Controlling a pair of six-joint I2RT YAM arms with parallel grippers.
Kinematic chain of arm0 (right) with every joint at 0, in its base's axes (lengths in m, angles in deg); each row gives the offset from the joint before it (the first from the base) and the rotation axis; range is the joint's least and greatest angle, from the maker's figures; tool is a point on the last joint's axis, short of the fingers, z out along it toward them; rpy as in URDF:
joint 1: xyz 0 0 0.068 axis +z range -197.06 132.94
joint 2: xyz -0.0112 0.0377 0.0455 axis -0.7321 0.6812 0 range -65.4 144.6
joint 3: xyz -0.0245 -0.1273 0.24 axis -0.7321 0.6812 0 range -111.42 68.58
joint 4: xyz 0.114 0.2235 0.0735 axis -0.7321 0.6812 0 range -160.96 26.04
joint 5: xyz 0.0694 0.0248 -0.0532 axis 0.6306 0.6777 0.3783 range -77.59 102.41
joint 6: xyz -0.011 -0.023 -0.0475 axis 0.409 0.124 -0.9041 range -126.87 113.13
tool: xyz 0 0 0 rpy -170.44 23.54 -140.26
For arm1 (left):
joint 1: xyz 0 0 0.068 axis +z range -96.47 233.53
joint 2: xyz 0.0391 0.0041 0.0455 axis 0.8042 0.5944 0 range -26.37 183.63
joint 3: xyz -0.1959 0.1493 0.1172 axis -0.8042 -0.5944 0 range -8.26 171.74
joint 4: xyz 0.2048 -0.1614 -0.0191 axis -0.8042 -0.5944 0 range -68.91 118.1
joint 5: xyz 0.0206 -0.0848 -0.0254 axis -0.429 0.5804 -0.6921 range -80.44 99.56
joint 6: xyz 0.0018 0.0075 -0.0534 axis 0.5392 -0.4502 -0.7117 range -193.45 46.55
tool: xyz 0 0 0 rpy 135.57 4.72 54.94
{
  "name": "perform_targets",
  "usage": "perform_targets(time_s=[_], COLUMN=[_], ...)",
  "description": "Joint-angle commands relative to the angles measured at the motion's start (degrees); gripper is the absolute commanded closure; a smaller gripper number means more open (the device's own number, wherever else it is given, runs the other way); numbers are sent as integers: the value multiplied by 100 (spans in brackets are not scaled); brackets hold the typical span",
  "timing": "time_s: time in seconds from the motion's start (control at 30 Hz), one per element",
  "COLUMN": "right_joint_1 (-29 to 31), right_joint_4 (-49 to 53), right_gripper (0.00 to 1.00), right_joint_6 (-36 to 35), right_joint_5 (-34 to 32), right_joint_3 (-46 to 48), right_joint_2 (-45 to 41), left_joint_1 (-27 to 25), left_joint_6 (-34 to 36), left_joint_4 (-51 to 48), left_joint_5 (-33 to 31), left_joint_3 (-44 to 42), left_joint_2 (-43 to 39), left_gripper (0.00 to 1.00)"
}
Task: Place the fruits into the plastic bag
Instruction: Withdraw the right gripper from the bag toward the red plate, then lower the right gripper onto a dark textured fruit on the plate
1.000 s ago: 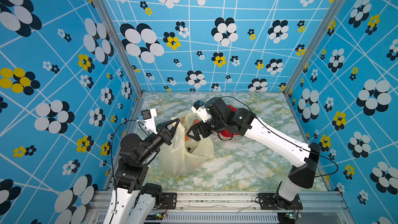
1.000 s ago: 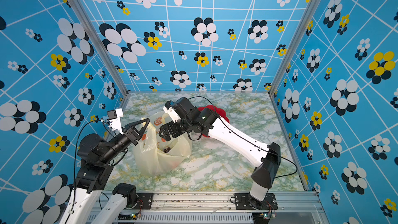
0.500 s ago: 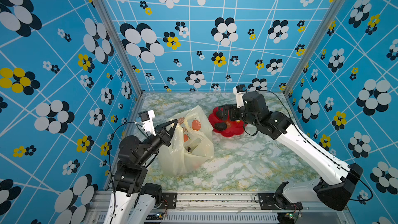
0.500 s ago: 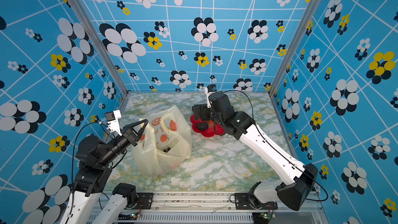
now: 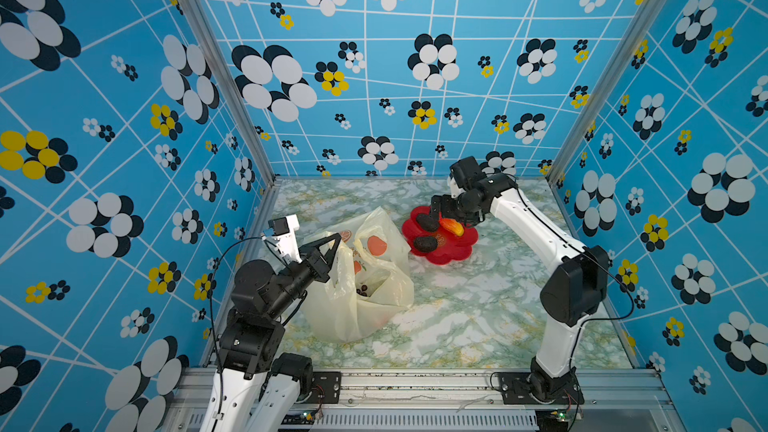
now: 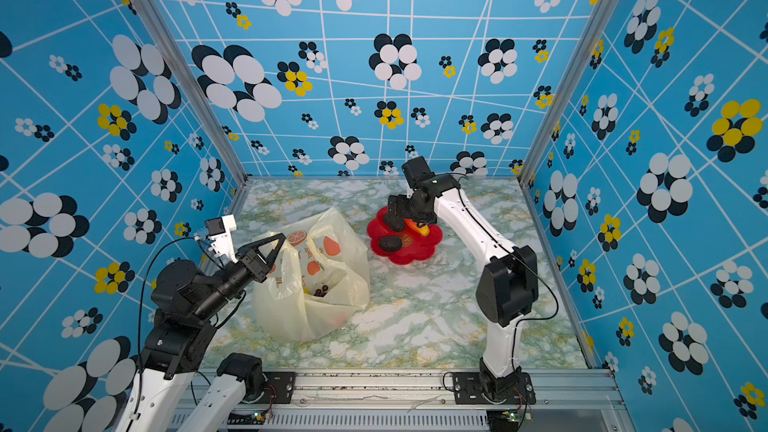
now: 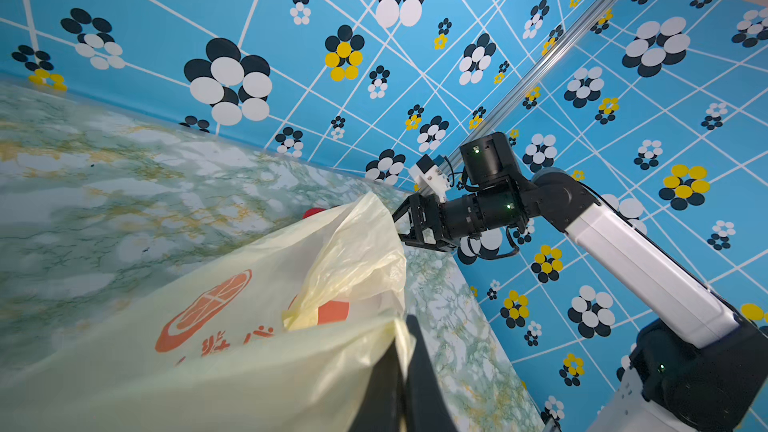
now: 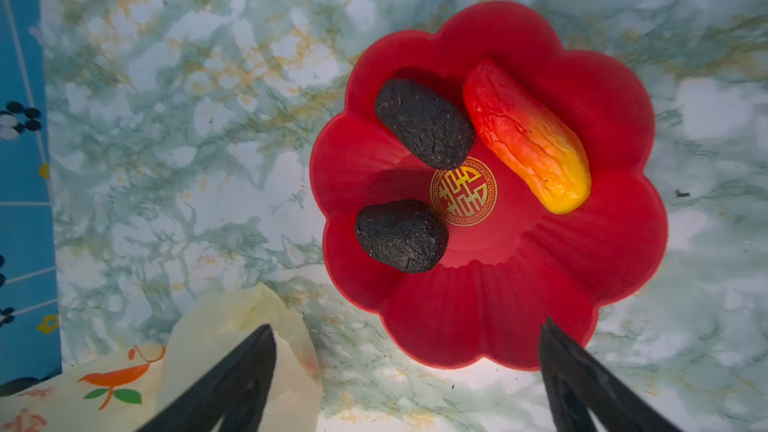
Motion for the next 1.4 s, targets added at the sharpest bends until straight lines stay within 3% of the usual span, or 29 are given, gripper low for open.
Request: perform_targets(time_s=[0.0,0.4,1.13,1.37], right_joint_1=[125,291,387,362], right_joint_4=[719,711,312,241], right_gripper=[1,1,1,23], right_joint_6=[-270,-195,19,15], right_joint_5=[173,257,389,340], right_joint_3=[-353,-993,-1074,-941], right_joint_2=[332,1414,2199,2097], left_joint_1=[-7,2,9,11], left_joint_6=[180,482,631,569], left_joint_4=[-136,-392,-392,-322], left_joint_5=[-120,-122,-114,-149], left_joint_3=[83,288,420,385], left_joint_2=[-136,-96,47,65], left_gripper=[100,100,100,100])
